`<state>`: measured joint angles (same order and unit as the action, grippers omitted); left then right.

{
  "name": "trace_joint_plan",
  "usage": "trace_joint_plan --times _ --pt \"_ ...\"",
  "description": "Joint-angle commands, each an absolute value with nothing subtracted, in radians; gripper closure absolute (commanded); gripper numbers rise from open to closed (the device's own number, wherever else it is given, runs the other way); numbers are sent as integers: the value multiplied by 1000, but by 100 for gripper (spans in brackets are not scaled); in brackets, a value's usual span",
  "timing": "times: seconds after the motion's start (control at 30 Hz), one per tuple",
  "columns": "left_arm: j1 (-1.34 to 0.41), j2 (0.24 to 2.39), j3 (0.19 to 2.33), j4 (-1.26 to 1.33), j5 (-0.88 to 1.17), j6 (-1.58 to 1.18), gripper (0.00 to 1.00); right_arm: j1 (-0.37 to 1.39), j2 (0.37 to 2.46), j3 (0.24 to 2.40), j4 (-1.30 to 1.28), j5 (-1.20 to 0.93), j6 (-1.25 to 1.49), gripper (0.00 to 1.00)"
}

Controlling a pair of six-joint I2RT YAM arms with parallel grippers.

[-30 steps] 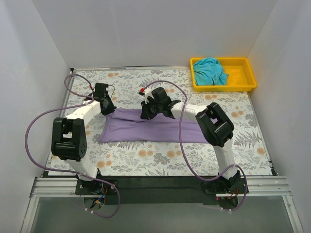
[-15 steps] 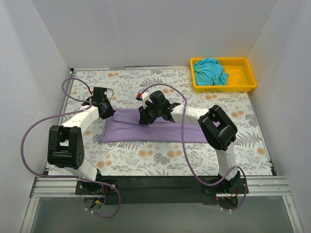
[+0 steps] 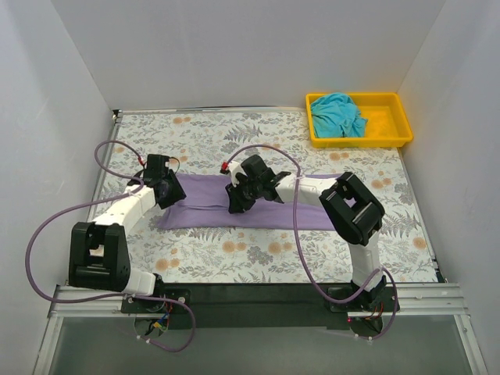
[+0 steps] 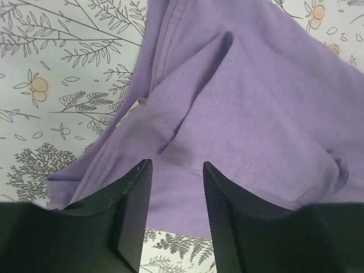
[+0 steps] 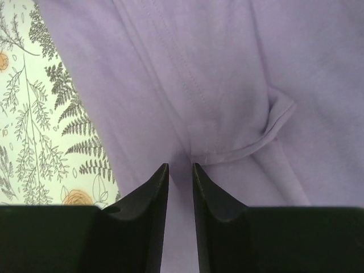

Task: Fold and stack the t-shirts
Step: Fold the tshirt

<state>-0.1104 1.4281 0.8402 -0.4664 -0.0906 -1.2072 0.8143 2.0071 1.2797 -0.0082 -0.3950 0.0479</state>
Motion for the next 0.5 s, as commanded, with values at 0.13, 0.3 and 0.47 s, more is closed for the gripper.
trace_joint_plan --times 0.13,0.3,0.47 --pt "-107 1305 887 -538 -89 -1226 57 813 1835 1240 -78 -310 32 71" --pt "-113 1308 917 -574 -28 -1282 54 708 1740 1189 -173 -221 61 68" --pt "-146 1380 926 -566 -2 -1333 54 569 1631 1046 -281 -170 81 65"
